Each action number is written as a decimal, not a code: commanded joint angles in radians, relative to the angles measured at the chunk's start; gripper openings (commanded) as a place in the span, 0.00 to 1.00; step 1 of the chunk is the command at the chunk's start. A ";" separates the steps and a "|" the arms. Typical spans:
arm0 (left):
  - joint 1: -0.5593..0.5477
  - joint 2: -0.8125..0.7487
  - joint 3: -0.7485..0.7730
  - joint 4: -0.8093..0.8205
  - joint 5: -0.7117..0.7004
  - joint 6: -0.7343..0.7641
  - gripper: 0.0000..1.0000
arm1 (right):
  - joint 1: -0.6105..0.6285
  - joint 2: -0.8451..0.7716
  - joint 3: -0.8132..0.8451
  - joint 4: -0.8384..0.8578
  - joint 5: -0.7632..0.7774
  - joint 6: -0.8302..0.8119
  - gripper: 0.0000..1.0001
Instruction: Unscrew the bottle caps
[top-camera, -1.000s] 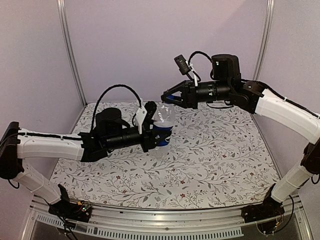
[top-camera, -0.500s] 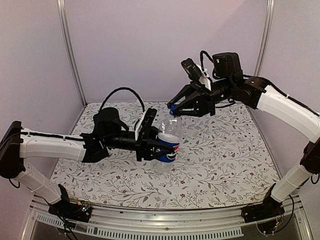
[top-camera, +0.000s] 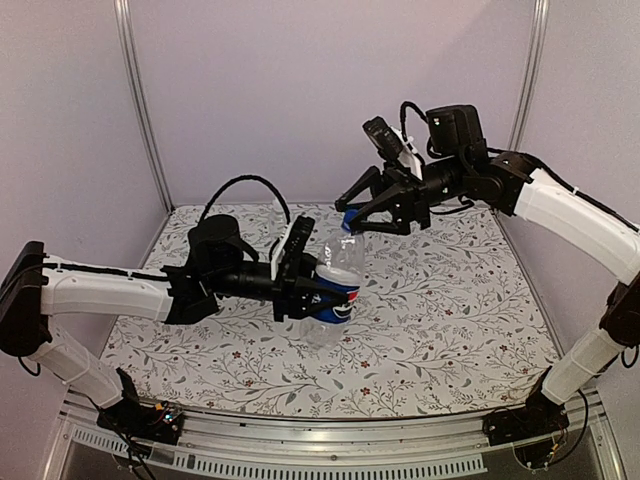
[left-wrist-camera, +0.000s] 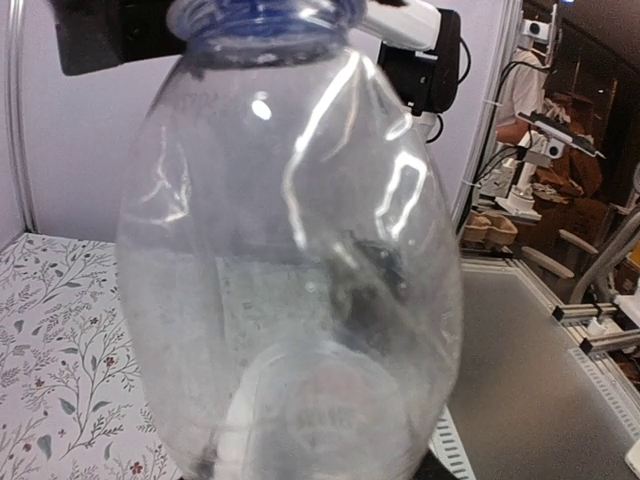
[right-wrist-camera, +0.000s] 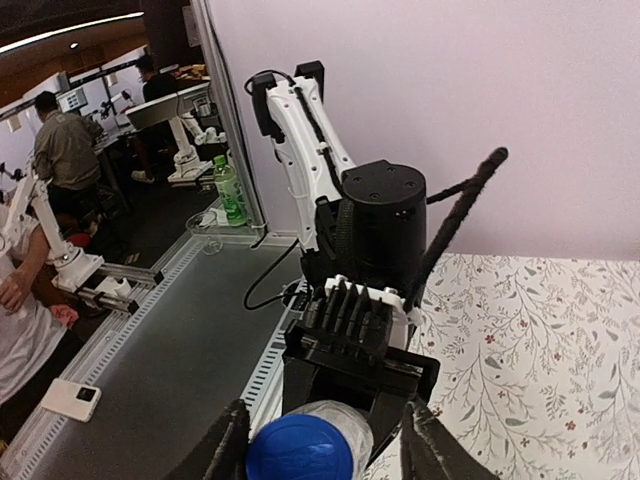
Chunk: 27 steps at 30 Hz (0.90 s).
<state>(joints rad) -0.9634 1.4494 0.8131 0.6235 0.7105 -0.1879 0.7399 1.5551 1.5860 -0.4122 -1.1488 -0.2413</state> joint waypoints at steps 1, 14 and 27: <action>0.005 -0.005 0.031 -0.043 -0.079 0.063 0.34 | -0.027 -0.002 0.024 0.028 0.123 0.056 0.69; -0.004 -0.016 0.054 -0.155 -0.461 0.094 0.34 | -0.027 -0.106 -0.043 0.155 0.372 0.316 0.95; -0.018 -0.008 0.074 -0.202 -0.652 0.086 0.35 | 0.016 -0.086 -0.054 0.196 0.815 0.608 0.90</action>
<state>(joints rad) -0.9691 1.4494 0.8558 0.4332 0.1249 -0.1051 0.7288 1.4548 1.5429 -0.2520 -0.4519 0.2897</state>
